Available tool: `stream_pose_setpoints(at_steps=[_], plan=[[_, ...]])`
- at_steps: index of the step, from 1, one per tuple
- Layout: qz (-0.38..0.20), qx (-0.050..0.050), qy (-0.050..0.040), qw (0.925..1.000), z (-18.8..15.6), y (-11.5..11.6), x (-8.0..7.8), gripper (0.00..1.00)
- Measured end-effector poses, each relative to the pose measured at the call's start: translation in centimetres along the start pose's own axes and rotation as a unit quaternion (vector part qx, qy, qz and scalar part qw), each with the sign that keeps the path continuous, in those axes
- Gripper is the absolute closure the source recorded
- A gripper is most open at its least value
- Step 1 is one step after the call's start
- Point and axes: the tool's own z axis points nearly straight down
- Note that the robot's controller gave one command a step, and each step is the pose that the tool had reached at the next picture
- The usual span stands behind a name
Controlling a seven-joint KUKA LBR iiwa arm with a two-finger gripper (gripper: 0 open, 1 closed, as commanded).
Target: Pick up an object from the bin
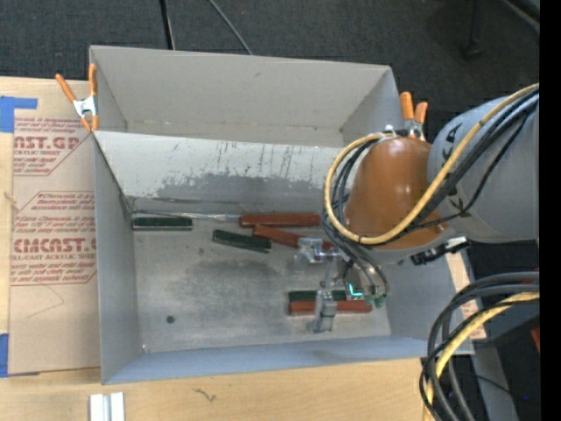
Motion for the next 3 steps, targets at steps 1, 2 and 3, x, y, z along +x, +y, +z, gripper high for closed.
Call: stream_pose_setpoints(at_steps=[1,2,3], plan=[[0.029,0.001,-0.0016,0.9996,6.79,-7.66,-1.85,0.0],[0.029,0.0,-0.0039,0.9996,6.84,-7.58,-1.85,0.0],[0.029,0.0,-0.0041,0.9996,6.87,-7.52,-1.87,0.0]])
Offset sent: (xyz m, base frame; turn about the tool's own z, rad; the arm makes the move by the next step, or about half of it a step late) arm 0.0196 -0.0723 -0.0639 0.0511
